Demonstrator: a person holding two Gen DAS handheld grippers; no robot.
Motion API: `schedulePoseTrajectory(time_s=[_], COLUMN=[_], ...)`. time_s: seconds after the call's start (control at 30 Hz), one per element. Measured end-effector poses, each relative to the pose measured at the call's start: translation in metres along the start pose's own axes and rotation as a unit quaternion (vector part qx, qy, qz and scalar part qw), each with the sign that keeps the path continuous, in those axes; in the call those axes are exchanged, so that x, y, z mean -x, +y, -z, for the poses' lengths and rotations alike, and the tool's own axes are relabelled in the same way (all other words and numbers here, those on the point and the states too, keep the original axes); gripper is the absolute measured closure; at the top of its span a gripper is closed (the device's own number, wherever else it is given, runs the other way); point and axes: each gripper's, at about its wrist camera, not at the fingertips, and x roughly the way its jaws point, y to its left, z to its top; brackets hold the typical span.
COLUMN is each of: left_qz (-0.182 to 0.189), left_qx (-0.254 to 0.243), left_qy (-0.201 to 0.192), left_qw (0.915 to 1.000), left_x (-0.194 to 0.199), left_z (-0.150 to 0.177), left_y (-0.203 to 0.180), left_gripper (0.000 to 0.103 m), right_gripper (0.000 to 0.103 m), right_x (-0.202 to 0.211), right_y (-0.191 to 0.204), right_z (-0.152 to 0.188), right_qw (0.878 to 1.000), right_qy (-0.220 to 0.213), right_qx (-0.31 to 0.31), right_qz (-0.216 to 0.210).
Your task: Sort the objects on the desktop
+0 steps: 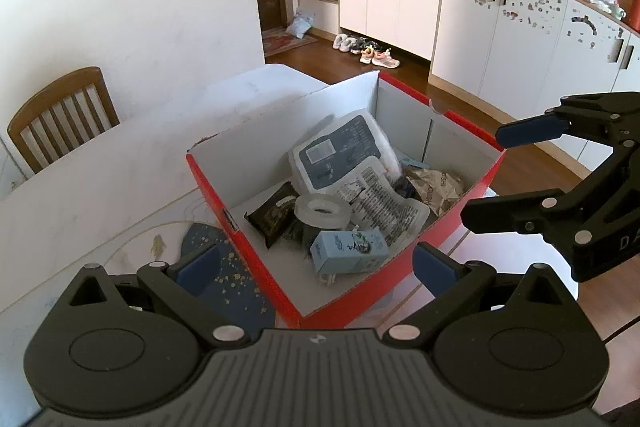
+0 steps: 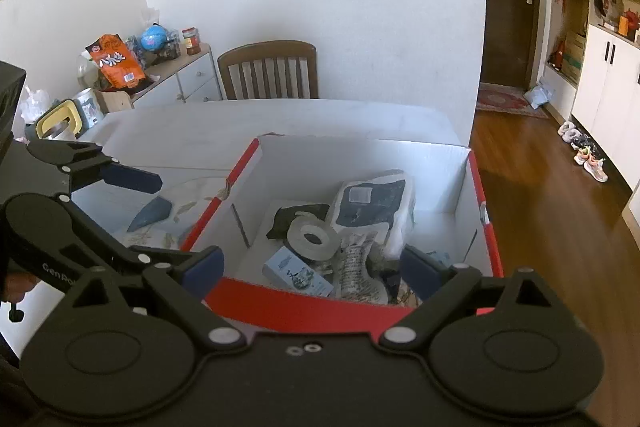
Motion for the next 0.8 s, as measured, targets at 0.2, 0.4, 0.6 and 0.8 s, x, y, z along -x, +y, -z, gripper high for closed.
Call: schedulePoseTrajectory(time_s=[0.2,0.4,0.6,0.8], left_qz=[-0.006,0.0,0.001,0.01], left_qx=[0.01,0.013,0.011,0.013], left_qy=[0.001,0.002,0.003,0.001], left_qw=[0.9999,0.9999,0.9999,0.9999], left_x=[0.004,0.005,0.005,0.006], left_z=[0.005,0.008,0.011,0.013], left_y=[0.002,0.003,0.004,0.005], left_gripper=[0.0,0.0,0.0,0.0], right_gripper=[0.008,0.008,0.008,0.008], right_x=[0.0,0.0,-0.001,-0.002], right_y=[0.004,0.007,0.01,0.013], right_z=[0.004,0.007,0.009,0.009], right_qw=[1.0,1.0,1.0,1.0], right_qy=[0.005,0.009,0.011,0.013], right_qx=[-0.006,-0.01,-0.014,-0.016], right_qz=[0.004,0.01,0.014,0.017])
